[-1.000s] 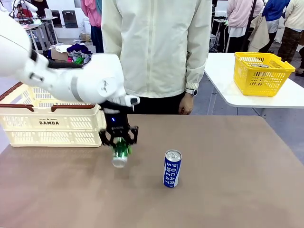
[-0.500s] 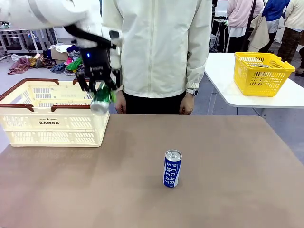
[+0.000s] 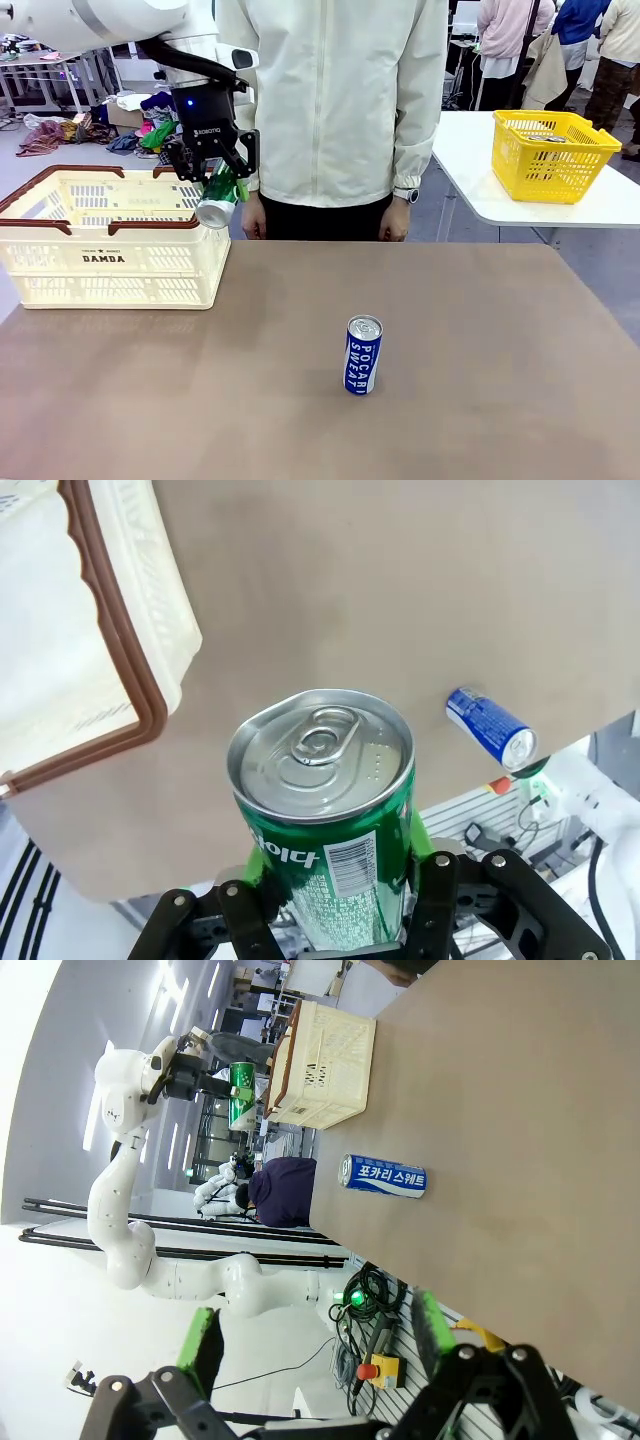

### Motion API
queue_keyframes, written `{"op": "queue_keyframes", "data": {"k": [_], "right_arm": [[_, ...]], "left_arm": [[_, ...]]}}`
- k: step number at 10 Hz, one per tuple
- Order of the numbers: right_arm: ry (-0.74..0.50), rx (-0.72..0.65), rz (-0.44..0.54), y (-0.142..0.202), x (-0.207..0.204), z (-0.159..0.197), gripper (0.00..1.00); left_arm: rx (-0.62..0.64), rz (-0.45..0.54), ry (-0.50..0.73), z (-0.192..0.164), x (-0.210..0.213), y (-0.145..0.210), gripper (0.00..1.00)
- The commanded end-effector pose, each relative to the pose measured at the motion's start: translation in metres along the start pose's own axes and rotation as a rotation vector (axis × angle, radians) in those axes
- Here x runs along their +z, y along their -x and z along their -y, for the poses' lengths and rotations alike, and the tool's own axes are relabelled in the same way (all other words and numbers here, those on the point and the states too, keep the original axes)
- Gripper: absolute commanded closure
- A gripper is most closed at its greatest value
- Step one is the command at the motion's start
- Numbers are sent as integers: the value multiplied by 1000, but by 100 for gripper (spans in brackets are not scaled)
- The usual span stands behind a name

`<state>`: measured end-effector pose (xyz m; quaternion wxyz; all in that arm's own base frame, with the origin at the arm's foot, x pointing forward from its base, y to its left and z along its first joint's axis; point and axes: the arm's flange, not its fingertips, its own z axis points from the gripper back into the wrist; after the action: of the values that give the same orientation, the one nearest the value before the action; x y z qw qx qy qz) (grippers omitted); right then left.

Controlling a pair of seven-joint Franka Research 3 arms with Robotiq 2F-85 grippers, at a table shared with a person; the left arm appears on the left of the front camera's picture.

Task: Place the drinks into the Shopping basket.
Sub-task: Pick up one drink and place it into the Shopping basket.

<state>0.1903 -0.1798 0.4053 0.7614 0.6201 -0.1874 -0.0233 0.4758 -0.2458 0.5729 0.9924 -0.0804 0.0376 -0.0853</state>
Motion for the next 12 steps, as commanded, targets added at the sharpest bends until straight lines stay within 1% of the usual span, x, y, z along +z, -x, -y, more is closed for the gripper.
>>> {"op": "queue_keyframes", "data": {"k": [1, 2, 3, 4, 5, 6, 7, 8, 9, 10, 11, 12], "right_arm": [[-10, -5, 14, -3, 0, -6, 0], [-10, -5, 14, -3, 0, -6, 0], [-10, -5, 14, -3, 0, -6, 0], [-10, -5, 14, -3, 0, -6, 0], [-10, -5, 14, -3, 0, -6, 0], [-10, -5, 14, -3, 0, -6, 0], [-10, -5, 14, -3, 0, -6, 0], [-10, -5, 14, -3, 0, -6, 0], [-10, -5, 14, -3, 0, -6, 0], [-10, -5, 14, -3, 0, -6, 0], [-10, -5, 14, -3, 0, -6, 0], [-10, -5, 14, -3, 0, -6, 0]], "left_arm": [[13, 8, -6, -4, 4, 9, 100], [0, 0, 0, 0, 0, 0, 100], [41, 1, 45, -21, 14, -21, 100], [59, 15, 63, -49, 24, -39, 100], [105, 89, 74, -83, 33, -55, 100], [117, 121, 80, -111, 36, -67, 100], [122, 86, 66, -138, 31, -78, 100], [155, 82, 79, -168, 25, -87, 100], [145, 22, 76, -201, 14, -95, 100], [49, -70, 85, -224, -1, -101, 100], [106, -48, 32, -240, -18, -105, 100], [76, -29, 42, -247, -35, -106, 100]]}}
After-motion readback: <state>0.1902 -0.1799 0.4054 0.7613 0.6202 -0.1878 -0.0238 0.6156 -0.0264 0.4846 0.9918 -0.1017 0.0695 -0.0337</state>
